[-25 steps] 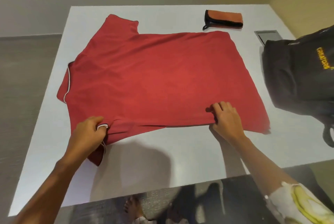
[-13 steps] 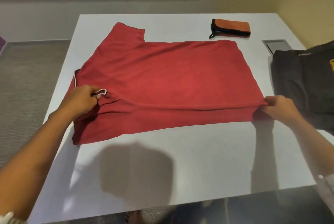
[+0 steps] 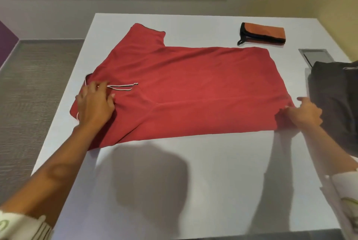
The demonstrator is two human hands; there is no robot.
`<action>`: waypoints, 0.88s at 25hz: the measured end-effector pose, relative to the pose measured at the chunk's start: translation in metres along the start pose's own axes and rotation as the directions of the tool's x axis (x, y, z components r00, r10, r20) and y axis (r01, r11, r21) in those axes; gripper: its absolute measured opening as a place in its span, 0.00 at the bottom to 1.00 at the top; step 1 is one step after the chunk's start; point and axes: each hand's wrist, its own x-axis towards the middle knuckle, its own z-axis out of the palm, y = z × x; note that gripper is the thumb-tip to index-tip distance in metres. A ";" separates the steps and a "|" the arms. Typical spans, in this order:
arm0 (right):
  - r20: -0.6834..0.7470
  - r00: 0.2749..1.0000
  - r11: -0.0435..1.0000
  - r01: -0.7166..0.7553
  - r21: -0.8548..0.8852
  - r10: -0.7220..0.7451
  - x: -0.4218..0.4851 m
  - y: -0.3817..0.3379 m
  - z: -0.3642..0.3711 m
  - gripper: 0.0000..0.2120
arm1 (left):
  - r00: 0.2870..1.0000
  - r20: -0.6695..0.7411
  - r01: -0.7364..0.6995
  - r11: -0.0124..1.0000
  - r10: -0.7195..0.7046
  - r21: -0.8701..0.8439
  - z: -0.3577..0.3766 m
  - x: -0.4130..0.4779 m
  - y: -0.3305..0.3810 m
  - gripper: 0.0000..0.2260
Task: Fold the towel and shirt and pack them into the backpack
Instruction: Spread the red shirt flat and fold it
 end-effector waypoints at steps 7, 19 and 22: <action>-0.325 0.945 0.991 -0.020 -0.131 -0.024 -0.047 0.028 0.045 0.24 | 0.920 0.130 0.380 0.922 -0.369 -0.073 0.007 -0.078 -0.040 0.22; 0.136 0.655 0.651 0.755 -0.080 -0.743 -0.203 -0.170 0.120 0.16 | 0.926 0.147 0.377 0.814 -0.349 -0.443 -0.007 -0.092 -0.051 0.13; 0.231 0.581 0.601 0.799 0.025 -0.781 -0.236 -0.232 0.139 0.19 | 0.943 0.160 0.330 0.745 -0.293 -0.580 -0.003 -0.087 -0.060 0.10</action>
